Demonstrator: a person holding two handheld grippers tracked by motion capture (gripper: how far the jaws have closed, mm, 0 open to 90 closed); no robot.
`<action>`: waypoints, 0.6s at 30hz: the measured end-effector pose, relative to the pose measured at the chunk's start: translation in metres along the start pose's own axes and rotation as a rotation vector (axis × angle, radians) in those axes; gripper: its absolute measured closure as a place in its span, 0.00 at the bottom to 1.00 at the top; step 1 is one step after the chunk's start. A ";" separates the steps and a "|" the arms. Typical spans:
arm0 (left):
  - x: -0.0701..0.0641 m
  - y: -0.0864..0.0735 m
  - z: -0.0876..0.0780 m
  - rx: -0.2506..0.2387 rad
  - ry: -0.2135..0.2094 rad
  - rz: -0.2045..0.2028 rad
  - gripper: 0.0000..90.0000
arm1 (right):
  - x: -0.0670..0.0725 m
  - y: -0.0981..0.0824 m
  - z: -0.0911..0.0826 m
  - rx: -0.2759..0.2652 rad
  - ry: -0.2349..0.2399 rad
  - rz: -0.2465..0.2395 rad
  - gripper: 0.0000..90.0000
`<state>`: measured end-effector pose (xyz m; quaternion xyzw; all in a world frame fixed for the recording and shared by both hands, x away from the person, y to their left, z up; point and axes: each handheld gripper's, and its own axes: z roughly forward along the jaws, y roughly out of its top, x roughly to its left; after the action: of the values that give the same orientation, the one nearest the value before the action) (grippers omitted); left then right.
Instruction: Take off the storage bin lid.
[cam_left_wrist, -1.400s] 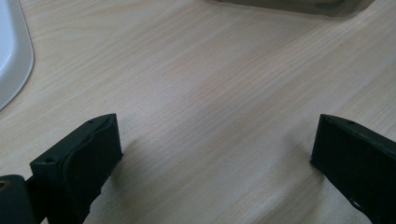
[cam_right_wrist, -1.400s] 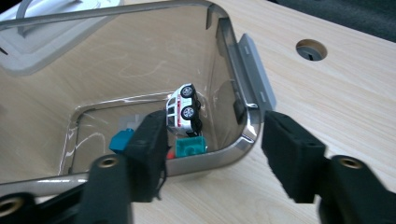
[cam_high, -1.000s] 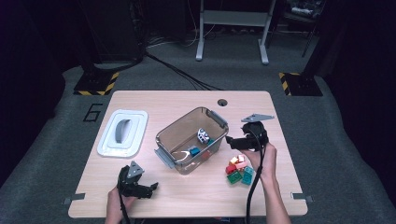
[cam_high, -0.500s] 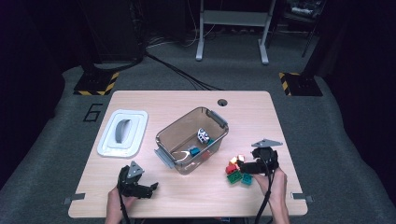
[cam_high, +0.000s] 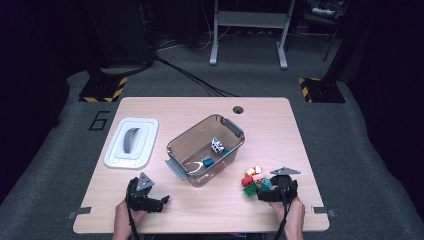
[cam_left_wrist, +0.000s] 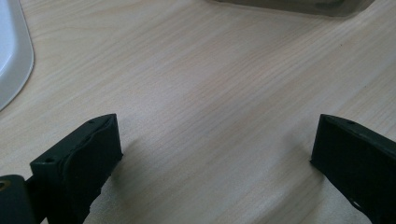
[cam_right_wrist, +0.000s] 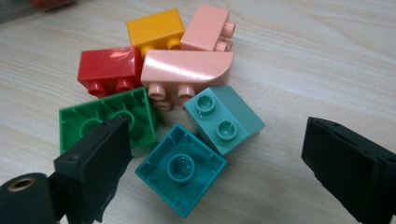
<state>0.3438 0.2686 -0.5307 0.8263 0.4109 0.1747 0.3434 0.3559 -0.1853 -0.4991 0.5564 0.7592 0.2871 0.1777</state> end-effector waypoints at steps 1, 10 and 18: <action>0.000 0.000 0.000 0.000 0.000 0.001 0.02 | 0.000 -0.001 0.001 -0.001 0.000 -0.001 0.11; 0.000 0.000 0.000 0.000 0.001 0.001 0.02 | -0.008 -0.008 -0.003 0.012 -0.035 0.027 0.28; 0.000 0.000 0.000 0.000 0.001 0.001 0.02 | -0.013 -0.014 -0.010 0.021 -0.041 0.035 0.44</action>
<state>0.3438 0.2686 -0.5307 0.8264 0.4107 0.1750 0.3430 0.3435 -0.2026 -0.5013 0.5770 0.7486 0.2709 0.1822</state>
